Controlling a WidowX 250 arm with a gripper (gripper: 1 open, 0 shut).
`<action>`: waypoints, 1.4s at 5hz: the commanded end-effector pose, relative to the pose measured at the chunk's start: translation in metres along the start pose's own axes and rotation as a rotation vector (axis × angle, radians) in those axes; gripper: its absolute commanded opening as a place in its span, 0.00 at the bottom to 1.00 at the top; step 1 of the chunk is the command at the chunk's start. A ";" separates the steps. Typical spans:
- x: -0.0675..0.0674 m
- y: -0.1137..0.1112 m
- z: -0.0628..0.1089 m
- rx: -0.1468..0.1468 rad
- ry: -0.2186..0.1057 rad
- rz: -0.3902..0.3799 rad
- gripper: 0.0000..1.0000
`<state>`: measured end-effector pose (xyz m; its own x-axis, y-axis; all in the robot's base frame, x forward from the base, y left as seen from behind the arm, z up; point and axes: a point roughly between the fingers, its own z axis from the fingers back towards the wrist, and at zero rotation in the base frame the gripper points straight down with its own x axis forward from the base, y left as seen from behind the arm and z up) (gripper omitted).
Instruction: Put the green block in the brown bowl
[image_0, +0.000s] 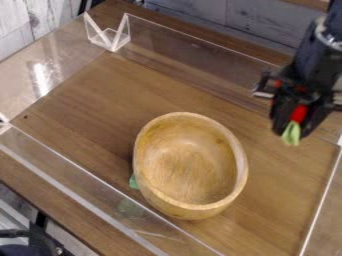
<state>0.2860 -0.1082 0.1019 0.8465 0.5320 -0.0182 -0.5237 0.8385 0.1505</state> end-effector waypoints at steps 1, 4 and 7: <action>-0.005 0.012 0.013 -0.056 -0.042 0.031 0.00; -0.014 0.031 0.023 -0.056 -0.031 0.139 0.00; 0.001 0.048 0.011 -0.071 -0.016 0.160 0.00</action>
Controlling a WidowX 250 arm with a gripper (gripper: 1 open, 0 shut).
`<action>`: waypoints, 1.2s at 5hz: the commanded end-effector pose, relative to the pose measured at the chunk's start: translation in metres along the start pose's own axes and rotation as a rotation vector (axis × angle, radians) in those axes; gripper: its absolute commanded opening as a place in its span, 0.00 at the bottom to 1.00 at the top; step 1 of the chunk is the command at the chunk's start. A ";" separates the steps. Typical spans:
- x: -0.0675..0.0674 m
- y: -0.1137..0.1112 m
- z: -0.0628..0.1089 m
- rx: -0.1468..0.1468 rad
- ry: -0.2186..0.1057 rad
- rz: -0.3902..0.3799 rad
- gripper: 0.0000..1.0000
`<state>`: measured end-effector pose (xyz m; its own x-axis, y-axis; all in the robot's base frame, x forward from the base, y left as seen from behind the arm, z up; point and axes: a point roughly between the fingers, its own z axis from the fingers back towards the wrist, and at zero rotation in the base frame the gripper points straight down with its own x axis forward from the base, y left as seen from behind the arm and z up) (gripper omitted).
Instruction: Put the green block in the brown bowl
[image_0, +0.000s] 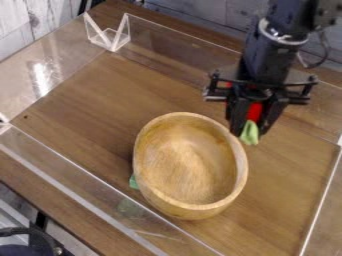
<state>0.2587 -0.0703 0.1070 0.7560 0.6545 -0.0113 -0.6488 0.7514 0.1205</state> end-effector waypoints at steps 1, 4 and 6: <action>-0.004 0.007 0.009 -0.051 -0.025 -0.028 0.00; -0.023 0.001 0.031 -0.104 -0.003 0.040 0.00; -0.035 0.036 0.005 -0.110 -0.018 0.033 1.00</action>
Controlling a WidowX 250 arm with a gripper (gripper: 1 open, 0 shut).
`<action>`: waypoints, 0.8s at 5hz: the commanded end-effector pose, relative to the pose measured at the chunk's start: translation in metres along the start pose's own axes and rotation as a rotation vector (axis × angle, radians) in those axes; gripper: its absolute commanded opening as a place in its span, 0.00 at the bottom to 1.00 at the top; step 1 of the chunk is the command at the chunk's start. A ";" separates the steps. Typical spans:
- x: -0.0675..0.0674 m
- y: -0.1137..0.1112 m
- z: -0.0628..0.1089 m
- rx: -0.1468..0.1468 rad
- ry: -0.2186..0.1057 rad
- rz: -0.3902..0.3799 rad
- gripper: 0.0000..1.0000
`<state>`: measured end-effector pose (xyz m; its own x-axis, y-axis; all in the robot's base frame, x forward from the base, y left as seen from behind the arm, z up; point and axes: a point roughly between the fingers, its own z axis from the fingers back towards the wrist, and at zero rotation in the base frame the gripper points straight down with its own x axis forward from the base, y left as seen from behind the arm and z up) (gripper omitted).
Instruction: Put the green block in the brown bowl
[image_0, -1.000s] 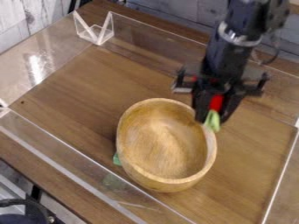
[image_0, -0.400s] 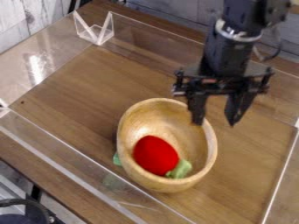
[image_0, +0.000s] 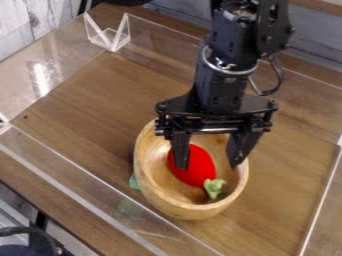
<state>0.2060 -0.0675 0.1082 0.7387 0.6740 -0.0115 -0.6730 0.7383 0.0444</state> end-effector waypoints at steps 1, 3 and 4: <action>0.010 -0.007 0.014 -0.044 -0.029 -0.047 1.00; 0.029 -0.002 0.066 -0.139 -0.094 0.000 1.00; 0.046 0.008 0.094 -0.188 -0.130 0.024 1.00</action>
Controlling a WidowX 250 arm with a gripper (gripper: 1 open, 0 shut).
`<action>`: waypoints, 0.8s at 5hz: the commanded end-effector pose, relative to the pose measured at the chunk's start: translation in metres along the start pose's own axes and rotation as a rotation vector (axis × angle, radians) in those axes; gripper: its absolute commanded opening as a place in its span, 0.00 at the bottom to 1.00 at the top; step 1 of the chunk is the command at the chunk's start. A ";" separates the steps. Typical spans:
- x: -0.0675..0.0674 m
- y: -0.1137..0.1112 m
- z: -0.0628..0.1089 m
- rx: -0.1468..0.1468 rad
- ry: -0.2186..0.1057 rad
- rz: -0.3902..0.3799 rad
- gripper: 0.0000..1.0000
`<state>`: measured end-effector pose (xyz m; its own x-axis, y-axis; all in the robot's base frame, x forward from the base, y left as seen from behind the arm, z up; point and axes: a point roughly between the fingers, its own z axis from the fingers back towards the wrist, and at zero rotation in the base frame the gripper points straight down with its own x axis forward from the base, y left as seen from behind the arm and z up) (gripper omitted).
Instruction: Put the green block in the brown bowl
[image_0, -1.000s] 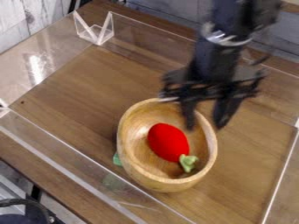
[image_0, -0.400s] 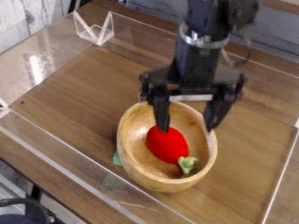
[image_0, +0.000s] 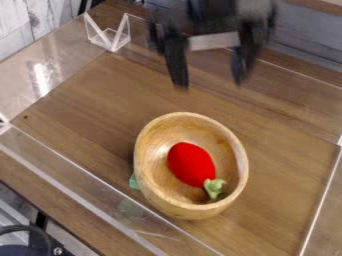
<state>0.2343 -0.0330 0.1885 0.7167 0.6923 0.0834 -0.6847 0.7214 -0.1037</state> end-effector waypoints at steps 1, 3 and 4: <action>0.007 -0.011 0.009 -0.043 -0.046 0.000 1.00; 0.015 -0.033 0.004 -0.037 -0.062 0.019 1.00; 0.022 -0.049 0.010 -0.040 -0.075 0.035 1.00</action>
<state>0.2777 -0.0526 0.1885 0.6844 0.7194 0.1189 -0.7119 0.6945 -0.1044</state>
